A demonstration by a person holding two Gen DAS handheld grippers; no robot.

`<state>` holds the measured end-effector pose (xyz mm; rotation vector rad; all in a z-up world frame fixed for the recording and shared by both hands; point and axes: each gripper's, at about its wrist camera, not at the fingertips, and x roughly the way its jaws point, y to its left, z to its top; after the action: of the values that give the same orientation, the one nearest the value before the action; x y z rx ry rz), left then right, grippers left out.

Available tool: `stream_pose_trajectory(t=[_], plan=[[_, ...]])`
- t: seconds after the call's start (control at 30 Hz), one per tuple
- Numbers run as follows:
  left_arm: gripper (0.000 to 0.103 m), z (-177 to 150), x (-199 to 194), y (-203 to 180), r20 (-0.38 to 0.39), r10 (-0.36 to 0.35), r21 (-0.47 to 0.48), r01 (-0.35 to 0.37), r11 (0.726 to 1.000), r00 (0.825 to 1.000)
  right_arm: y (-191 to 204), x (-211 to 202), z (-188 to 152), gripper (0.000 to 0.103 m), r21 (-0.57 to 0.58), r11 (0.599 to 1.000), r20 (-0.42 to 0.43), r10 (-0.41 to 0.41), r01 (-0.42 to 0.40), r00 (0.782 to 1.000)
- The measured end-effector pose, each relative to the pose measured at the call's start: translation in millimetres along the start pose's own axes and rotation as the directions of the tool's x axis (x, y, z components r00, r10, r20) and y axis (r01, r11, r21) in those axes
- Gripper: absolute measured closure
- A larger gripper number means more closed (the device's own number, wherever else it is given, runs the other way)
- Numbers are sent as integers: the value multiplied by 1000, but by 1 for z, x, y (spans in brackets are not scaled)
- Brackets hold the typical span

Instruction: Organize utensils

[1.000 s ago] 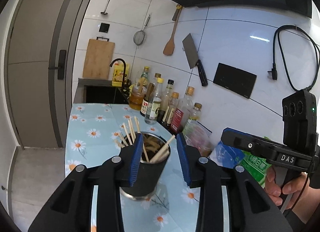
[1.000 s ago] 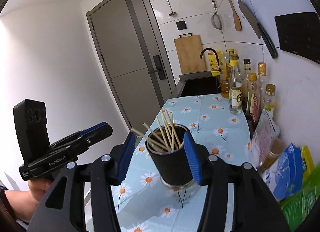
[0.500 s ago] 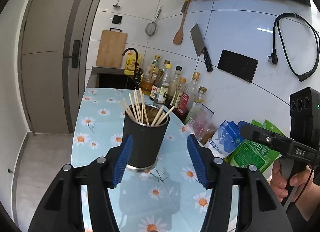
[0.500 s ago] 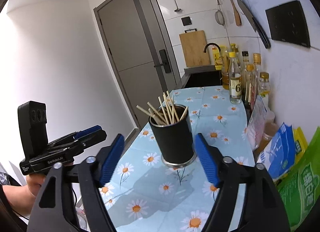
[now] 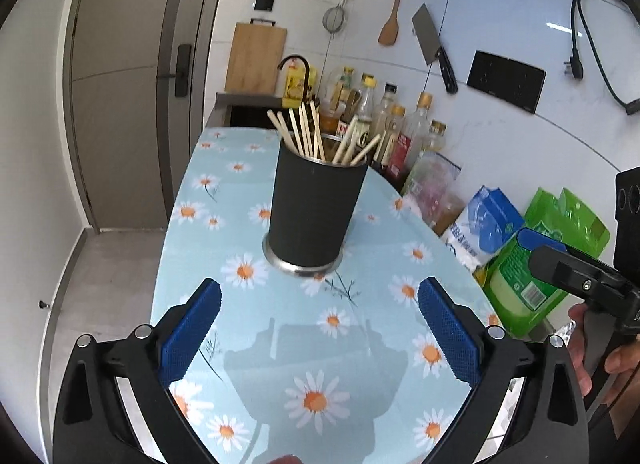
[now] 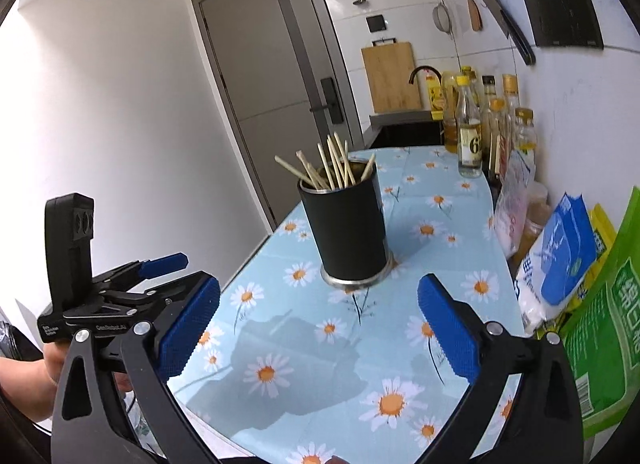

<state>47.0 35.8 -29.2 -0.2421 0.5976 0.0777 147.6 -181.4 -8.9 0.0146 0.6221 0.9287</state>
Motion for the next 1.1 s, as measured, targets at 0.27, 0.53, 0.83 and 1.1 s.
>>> stream_pose_trajectory(t=[0.27,0.53,0.83,1.1], plan=[[7,-9,11,4,-45,-12,-36,11,999,999,-7,15,-13,5,5,1000,-41,-26,26,999],[7,-10,23,1,-64,-23,-38,21,999,998,-18,20,-21,5,27,998,-61,-56,58,997],[7,-13,31,-1,-83,-21,-42,17,999,996,-21,24,-25,5,30,998,-80,-57,59,995],[7,-18,34,-1,-106,-24,-57,18,998,994,-23,25,-24,5,33,998,-84,-46,49,995]])
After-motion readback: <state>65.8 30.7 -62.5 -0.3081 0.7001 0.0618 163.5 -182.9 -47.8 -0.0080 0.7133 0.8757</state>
